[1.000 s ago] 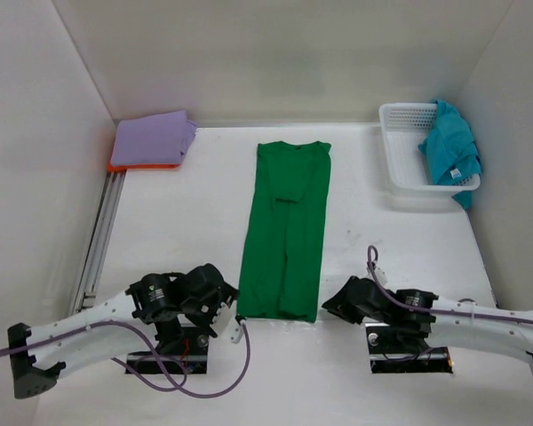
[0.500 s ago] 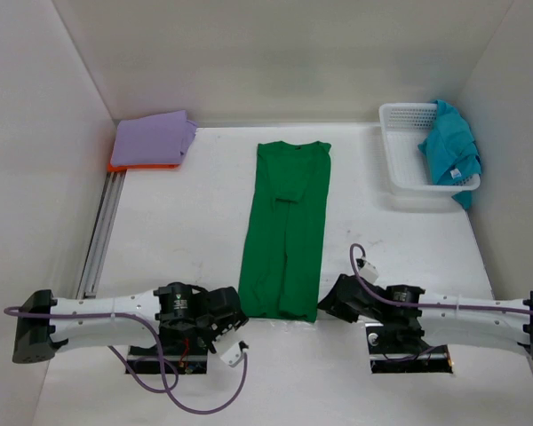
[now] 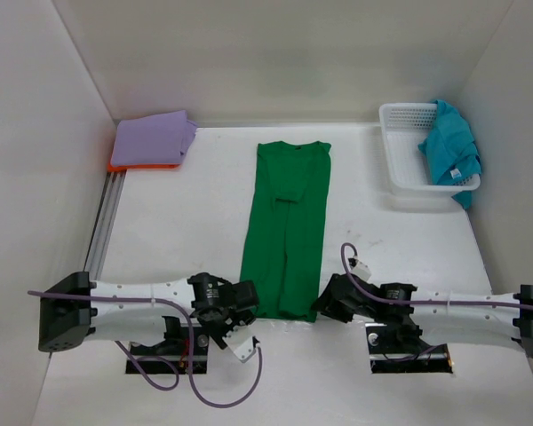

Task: Fold and stack the t-shirts
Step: Grab the bottom of the folded rectangular tshirt with both arms

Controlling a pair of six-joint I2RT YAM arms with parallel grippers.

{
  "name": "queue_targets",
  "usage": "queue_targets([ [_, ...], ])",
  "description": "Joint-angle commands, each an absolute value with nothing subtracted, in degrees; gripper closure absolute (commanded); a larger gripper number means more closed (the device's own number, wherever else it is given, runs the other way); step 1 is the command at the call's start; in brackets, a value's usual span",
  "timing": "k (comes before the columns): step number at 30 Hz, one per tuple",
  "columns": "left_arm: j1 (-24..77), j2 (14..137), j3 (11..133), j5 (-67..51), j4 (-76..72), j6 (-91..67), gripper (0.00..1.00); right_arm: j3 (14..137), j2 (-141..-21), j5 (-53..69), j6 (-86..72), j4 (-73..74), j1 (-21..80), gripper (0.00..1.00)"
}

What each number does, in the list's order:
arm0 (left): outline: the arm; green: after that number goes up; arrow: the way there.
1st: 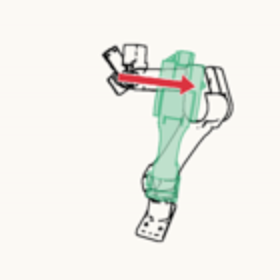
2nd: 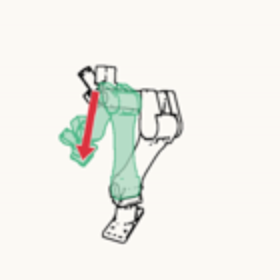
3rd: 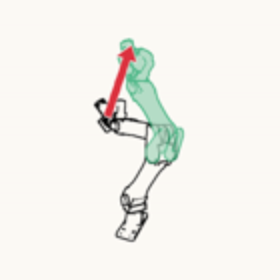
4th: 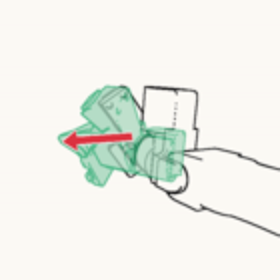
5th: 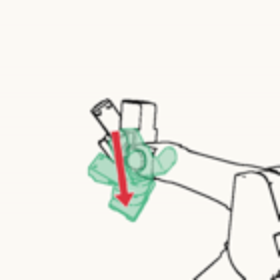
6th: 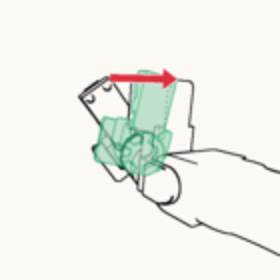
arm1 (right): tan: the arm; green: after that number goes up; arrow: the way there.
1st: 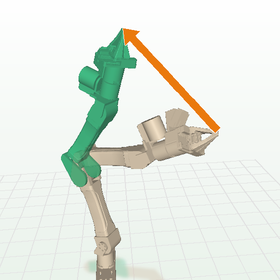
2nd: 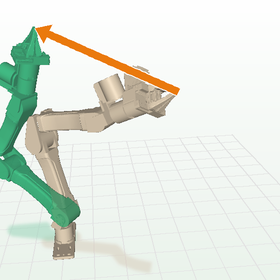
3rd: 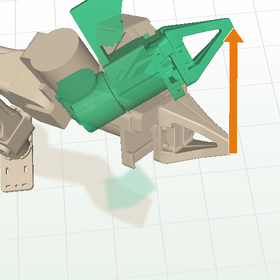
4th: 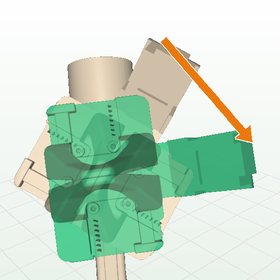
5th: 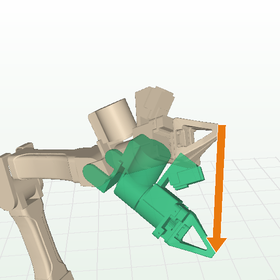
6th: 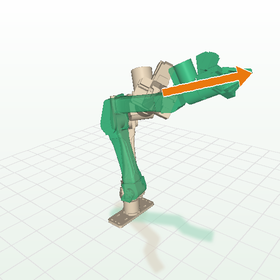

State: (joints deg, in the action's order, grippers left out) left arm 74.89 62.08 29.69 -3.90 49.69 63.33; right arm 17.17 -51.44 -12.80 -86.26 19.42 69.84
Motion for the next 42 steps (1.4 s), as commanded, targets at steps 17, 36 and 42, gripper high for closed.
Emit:
queue_targets([
  [17,74.4,54.9,37.4,-11.3,46.4,65.3,0.42,19.2,-49.6,-13.2,-86.0,20.0,71.3,0.54],
  [36,73.3,66.8,30.9,-9.8,37.5,67.7,0.56,19.5,-51.5,-12.0,-86.4,19.9,71.4,0.52],
  [42,72.8,66.4,29.0,-9.5,34.5,67.3,0.77,19.0,-53.9,-9.3,-87.9,18.9,71.7,0.55],
])
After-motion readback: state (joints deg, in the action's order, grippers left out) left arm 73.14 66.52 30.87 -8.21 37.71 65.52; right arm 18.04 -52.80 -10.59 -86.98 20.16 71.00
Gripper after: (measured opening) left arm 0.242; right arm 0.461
